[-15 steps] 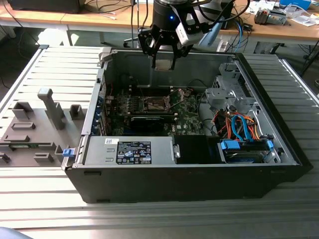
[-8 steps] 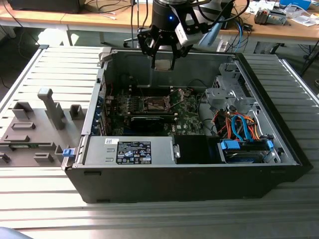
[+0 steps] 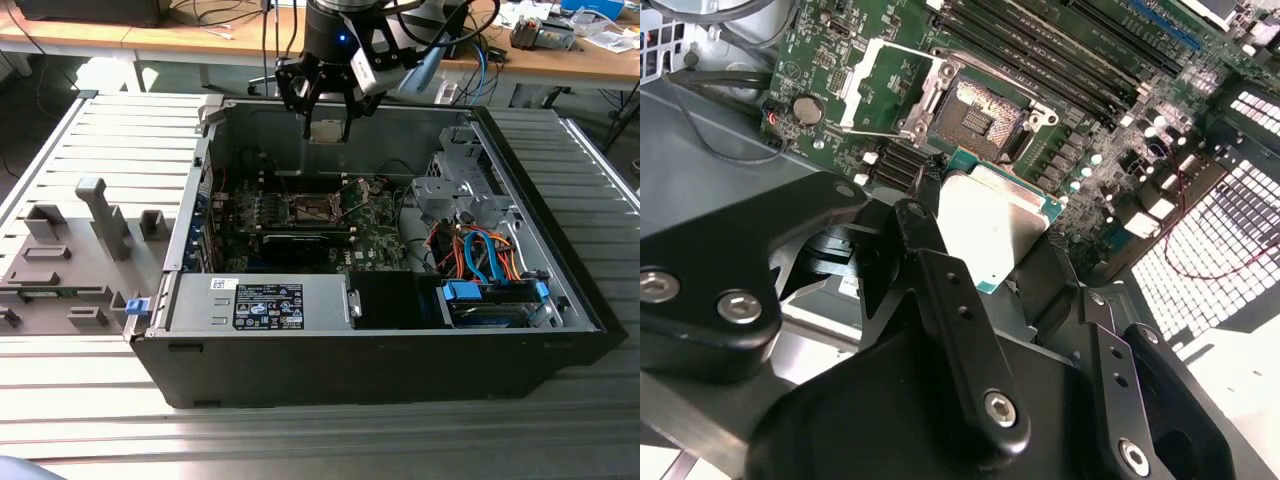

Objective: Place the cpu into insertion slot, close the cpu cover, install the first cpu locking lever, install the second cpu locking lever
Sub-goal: 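Place the cpu into insertion slot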

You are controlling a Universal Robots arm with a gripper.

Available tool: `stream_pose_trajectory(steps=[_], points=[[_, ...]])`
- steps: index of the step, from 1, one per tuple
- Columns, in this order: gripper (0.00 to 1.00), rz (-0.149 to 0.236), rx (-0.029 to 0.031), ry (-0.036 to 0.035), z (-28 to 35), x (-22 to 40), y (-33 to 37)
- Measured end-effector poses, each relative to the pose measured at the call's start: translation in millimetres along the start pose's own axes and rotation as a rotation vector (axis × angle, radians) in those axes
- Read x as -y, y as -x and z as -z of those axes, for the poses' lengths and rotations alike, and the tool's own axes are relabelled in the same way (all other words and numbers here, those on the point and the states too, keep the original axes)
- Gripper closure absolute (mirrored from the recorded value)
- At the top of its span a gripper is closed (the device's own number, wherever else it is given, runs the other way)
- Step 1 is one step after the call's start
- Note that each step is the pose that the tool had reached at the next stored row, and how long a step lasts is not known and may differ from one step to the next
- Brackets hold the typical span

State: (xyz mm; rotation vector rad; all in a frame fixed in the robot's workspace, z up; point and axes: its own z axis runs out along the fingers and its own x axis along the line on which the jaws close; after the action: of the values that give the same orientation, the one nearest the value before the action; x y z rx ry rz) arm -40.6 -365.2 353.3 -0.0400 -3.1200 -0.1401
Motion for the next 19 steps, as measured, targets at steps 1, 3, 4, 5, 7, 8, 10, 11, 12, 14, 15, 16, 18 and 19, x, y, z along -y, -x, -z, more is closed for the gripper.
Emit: stream_pose_trajectory(steps=[1,3,4,5,7,8,10,11,12,14,15,16,18,19], points=[[0.46,0.0,0.0,0.0,-0.2,0.2,0.0],[0.46,0.0,0.0,-0.0001,-0.5,0.3,0.0],[0.46,0.0,0.0,0.0,-0.8,0.5,0.0],[0.46,0.0,0.0001,0.0,-1.0,0.6,0.0],[0.46,0.0,-0.0001,-0.0001,-1.2,0.7,0.0],[0.46,0.0,0.0,0.0,-1.4,0.7,0.0],[0.46,0.0,0.0,0.0001,-1.9,0.7,0.1],[0.46,0.0,0.0,-0.0001,-2.1,0.8,0.1],[0.46,0.0,0.0,-0.0001,-2.3,0.8,0.1],[0.46,0.0,0.0,-0.0001,-2.5,0.8,0.1],[0.46,0.0,0.0001,0.0002,-2.8,0.7,0.1],[0.46,0.0,0.0001,0.0001,-2.9,0.3,0.1],[0.46,0.0,0.0,-0.0001,-3.3,0.2,0.1],[0.46,0.0,0.0,-0.0001,-3.4,0.2,0.1]])
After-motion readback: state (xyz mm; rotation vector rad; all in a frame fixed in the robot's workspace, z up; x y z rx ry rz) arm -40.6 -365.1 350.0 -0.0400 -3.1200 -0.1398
